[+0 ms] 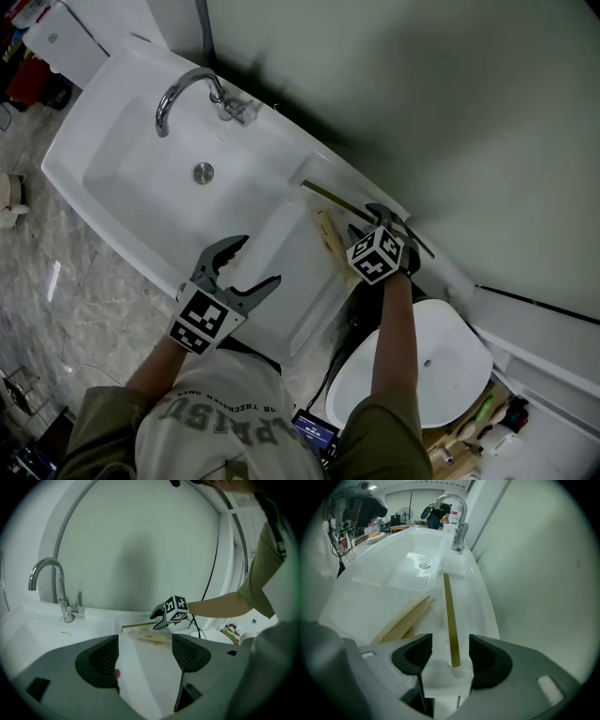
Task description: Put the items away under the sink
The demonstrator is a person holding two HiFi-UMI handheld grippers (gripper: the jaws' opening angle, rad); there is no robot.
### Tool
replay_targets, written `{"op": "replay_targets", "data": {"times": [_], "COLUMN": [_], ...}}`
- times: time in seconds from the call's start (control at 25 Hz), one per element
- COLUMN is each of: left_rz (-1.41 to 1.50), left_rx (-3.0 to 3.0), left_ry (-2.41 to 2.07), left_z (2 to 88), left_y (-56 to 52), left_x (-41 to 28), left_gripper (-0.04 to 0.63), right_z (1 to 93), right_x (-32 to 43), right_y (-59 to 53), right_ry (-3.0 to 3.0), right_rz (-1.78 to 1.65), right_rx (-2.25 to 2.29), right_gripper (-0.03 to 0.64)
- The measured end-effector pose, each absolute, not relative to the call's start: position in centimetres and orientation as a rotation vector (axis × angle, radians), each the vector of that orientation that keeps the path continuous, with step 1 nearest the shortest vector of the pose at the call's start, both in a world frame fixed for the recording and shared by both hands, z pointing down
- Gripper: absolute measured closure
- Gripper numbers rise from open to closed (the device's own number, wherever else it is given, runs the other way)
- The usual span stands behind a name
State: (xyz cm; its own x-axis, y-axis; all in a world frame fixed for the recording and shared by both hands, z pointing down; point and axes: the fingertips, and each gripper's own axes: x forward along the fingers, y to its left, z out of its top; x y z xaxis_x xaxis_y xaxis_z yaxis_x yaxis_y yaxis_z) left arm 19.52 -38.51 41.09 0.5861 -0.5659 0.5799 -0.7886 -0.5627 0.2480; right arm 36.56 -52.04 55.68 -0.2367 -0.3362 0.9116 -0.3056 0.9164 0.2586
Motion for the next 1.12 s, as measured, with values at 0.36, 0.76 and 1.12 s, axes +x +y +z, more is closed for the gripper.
{"op": "replay_targets", "data": {"times": [0.36, 0.76, 1.12], "left_rz": [0.616, 0.623, 0.624], "left_rx": [2.317, 2.322, 2.329], "left_ry": [-1.075, -1.060, -1.065], "left_z": [41.9, 42.0, 41.6], "left_y": [-38.9, -38.7, -37.2], "left_x": [19.3, 19.6, 18.9], "left_gripper": [0.253, 0.253, 0.253], "right_z": [58.2, 58.3, 54.6], "right_x": [37.0, 37.5, 37.2], "right_y": [-52.2, -52.3, -52.9], "right_ry": [-1.717, -1.722, -1.769], "right_rz": [-0.020, 0.049, -0.002], "right_rx": [0.323, 0.332, 0.457], "right_gripper": [0.442, 0.546, 0.546]}}
